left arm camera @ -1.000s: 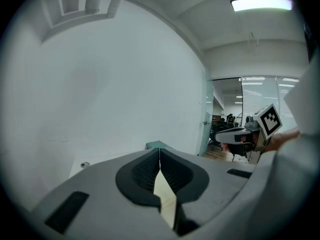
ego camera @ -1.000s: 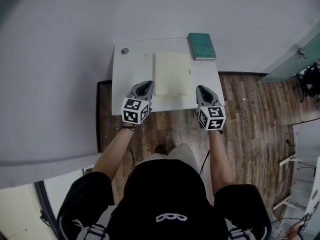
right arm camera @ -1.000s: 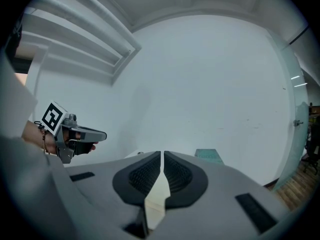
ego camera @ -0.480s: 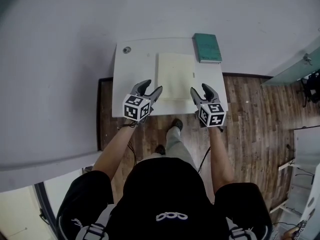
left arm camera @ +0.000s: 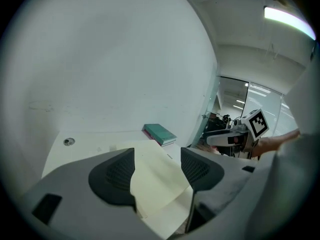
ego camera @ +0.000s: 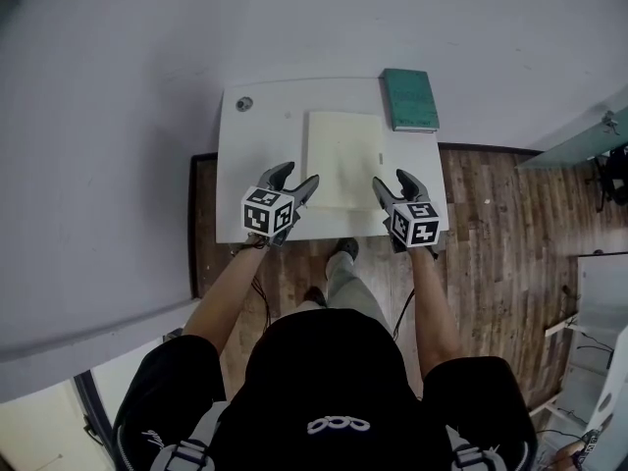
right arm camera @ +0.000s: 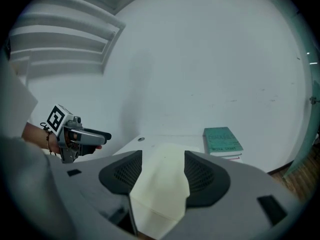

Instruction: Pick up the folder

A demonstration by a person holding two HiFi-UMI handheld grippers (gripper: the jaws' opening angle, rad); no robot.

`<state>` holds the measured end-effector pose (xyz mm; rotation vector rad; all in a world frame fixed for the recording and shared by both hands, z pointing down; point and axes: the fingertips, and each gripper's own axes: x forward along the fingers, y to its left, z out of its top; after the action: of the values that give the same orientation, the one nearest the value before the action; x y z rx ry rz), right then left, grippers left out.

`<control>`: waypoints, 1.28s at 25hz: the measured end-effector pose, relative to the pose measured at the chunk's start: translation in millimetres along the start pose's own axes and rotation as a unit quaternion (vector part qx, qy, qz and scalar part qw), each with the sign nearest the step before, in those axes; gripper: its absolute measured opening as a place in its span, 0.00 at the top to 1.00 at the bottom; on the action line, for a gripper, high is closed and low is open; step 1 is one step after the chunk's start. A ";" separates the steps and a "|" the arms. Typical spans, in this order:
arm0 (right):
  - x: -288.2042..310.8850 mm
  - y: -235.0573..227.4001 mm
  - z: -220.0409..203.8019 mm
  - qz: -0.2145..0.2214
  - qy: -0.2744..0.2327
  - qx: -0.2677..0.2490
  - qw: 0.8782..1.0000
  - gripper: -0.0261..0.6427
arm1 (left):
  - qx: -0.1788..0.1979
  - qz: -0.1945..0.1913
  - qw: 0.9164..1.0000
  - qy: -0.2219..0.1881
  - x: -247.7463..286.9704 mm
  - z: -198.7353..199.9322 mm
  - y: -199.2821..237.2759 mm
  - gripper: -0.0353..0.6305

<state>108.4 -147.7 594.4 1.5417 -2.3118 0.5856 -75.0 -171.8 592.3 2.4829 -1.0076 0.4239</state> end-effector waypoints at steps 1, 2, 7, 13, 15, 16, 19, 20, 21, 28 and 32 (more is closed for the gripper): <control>3.8 -3.3 -1.6 0.000 0.004 0.001 1.000 0.57 | -0.003 0.000 1.000 0.003 4.2 -0.9 2.2 0.54; 7.3 -6.7 -3.1 0.001 0.008 0.001 1.000 0.57 | -0.005 -0.001 1.000 0.007 8.5 -1.7 4.2 0.54; 24.9 -21.6 -9.3 0.007 0.024 0.010 1.000 0.57 | -0.023 -0.002 1.000 0.020 29.2 -7.6 15.3 0.53; 46.0 -39.4 -19.7 0.012 0.048 0.012 0.999 0.55 | -0.041 -0.009 0.998 0.040 53.3 -18.4 24.4 0.51; 52.5 -45.5 -23.8 0.013 0.055 0.017 0.998 0.54 | -0.048 -0.008 0.998 0.049 60.6 -24.1 28.9 0.49; 55.2 -48.9 -26.6 0.014 0.059 0.018 0.998 0.53 | -0.052 -0.008 0.997 0.053 64.3 -27.4 30.7 0.49; 63.3 -59.3 -35.1 0.009 0.074 0.012 0.997 0.53 | -0.061 -0.008 0.996 0.067 75.1 -37.3 36.7 0.48; 66.3 -62.4 -37.3 0.007 0.078 0.009 0.997 0.53 | -0.063 -0.007 0.995 0.070 78.5 -40.4 39.1 0.48; 69.1 -65.4 -39.8 0.006 0.081 0.008 0.997 0.52 | -0.066 -0.006 0.995 0.074 81.5 -43.5 41.6 0.47; 96.7 -87.6 -55.8 0.006 0.108 0.022 0.994 0.52 | -0.086 -0.001 0.992 0.092 108.4 -57.2 60.3 0.46; 114.2 -98.7 -66.1 0.007 0.125 0.039 0.991 0.52 | -0.100 0.003 0.990 0.100 123.1 -63.8 69.9 0.46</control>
<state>158.0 -240.6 721.1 1.3980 -2.1343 0.8317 -47.5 -257.5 718.8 2.2104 -0.9284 0.5350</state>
